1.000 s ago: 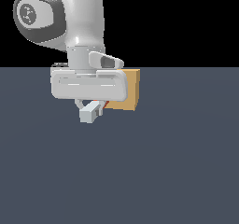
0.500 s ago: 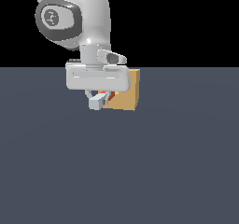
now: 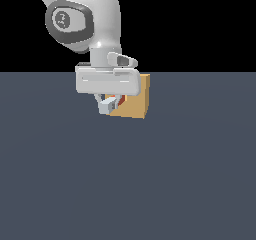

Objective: Insert the peg into the horizontal hole in a box.

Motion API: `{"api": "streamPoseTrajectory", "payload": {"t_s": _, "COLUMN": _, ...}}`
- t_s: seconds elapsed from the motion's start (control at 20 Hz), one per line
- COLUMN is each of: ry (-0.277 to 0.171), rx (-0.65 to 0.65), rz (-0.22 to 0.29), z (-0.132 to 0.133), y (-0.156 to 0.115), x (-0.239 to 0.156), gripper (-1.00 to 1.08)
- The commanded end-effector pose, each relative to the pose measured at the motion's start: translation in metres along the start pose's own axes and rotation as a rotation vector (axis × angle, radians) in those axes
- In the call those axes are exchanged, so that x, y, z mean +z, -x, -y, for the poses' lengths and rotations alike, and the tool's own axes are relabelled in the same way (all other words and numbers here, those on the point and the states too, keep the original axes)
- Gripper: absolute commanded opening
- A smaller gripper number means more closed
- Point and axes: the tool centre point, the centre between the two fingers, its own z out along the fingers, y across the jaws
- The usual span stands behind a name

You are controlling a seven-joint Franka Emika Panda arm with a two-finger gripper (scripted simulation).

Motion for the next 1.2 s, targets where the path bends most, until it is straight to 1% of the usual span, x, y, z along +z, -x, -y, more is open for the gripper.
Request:
{"api": "streamPoseTrajectory", "payload": {"t_s": 0.0, "ry": 0.001, "rx": 0.001, "rz": -0.001, "z": -0.001, "y": 0.000, "x": -0.001, "gripper": -1.00}}
{"api": "streamPoseTrajectory", "payload": {"t_s": 0.3, "ry": -0.001, "rx": 0.001, "rz": 0.001, "z": 0.000, "y": 0.000, "x": 0.001, "gripper": -1.00}}
{"api": "streamPoseTrajectory", "payload": {"t_s": 0.5, "ry": -0.001, "rx": 0.001, "rz": 0.000, "z": 0.000, "y": -0.010, "x": 0.001, "gripper": -1.00}}
{"api": "streamPoseTrajectory", "payload": {"t_s": 0.65, "ry": -0.001, "rx": 0.001, "rz": 0.000, "z": 0.000, "y": -0.027, "x": 0.000, "gripper": -1.00}}
{"api": "streamPoseTrajectory", "payload": {"t_s": 0.95, "ry": 0.001, "rx": 0.001, "rz": -0.001, "z": -0.001, "y": -0.071, "x": -0.001, "gripper": -1.00}}
{"api": "streamPoseTrajectory", "payload": {"t_s": 1.15, "ry": 0.002, "rx": 0.001, "rz": -0.002, "z": -0.002, "y": -0.090, "x": -0.001, "gripper": -1.00}}
